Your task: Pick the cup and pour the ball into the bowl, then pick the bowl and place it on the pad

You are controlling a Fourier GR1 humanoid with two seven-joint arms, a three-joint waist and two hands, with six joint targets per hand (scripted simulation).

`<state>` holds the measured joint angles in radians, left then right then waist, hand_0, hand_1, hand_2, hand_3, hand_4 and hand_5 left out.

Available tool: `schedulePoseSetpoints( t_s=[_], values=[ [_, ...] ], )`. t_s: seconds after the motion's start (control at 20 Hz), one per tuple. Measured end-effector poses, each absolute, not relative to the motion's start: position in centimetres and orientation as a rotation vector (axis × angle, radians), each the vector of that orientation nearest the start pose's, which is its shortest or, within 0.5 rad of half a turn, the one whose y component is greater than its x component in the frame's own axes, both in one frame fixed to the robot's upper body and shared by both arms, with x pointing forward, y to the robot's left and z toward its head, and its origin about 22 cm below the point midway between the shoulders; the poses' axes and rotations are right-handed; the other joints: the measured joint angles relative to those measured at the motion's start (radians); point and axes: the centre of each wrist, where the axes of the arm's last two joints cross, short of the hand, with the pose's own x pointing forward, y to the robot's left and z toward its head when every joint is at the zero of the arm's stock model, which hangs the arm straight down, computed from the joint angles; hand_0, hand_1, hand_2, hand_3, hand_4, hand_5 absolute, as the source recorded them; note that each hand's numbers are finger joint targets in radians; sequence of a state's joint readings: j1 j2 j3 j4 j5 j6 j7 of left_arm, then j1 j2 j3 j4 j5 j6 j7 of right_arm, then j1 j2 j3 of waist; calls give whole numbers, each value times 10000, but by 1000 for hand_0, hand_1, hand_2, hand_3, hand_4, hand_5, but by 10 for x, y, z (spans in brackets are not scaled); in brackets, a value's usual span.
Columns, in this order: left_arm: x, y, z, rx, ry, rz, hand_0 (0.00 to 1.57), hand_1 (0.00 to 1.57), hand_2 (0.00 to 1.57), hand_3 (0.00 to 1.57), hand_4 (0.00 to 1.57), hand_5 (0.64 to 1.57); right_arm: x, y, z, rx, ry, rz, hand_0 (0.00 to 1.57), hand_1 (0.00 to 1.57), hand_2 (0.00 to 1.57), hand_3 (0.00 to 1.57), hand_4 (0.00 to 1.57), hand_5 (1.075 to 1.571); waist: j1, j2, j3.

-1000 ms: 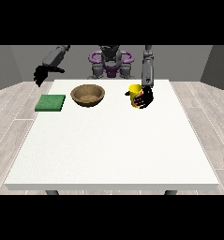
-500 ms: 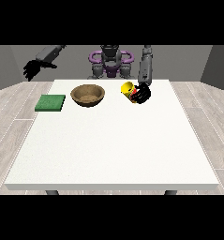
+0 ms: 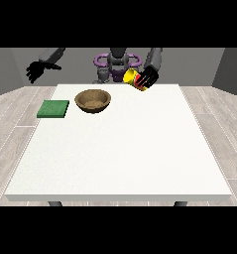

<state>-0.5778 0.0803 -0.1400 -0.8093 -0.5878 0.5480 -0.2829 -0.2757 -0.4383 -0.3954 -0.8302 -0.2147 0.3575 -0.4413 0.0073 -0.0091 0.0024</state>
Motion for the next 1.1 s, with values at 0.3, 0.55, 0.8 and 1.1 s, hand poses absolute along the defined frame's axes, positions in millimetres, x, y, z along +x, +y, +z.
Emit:
schedulePoseSetpoints(
  t_s=[0.3, 0.55, 0.8, 1.1],
  values=[
    [359, 135, -4, 7875, -17953, -7723, 1364, 1364, 1571, 1571, 1068, 1568, 252, -454, -36, -1235, -16659, -1384, 0, 0, 0, 0, 0, 1553, 404, -229, -11],
    [363, 120, 6, 9008, -17865, -8886, 1080, 1080, 1571, 1571, 965, 1570, 257, -450, -38, -1124, -16731, -1456, 0, 0, 58, 0, 0, 1551, 332, -105, -13],
    [356, 81, 17, 9899, -17754, -10228, 583, 583, 1571, 1536, 881, 1571, 255, -458, -38, -1140, -16683, -1337, 0, 0, 0, 0, 0, 1548, 224, -173, -10],
    [351, 52, 33, 11094, -17780, -11380, 552, 552, 1571, 1571, 885, 1571, 290, -448, -15, -1113, -16796, -981, 0, 0, 0, 222, 0, 1533, 114, 105, -15]
  ],
)
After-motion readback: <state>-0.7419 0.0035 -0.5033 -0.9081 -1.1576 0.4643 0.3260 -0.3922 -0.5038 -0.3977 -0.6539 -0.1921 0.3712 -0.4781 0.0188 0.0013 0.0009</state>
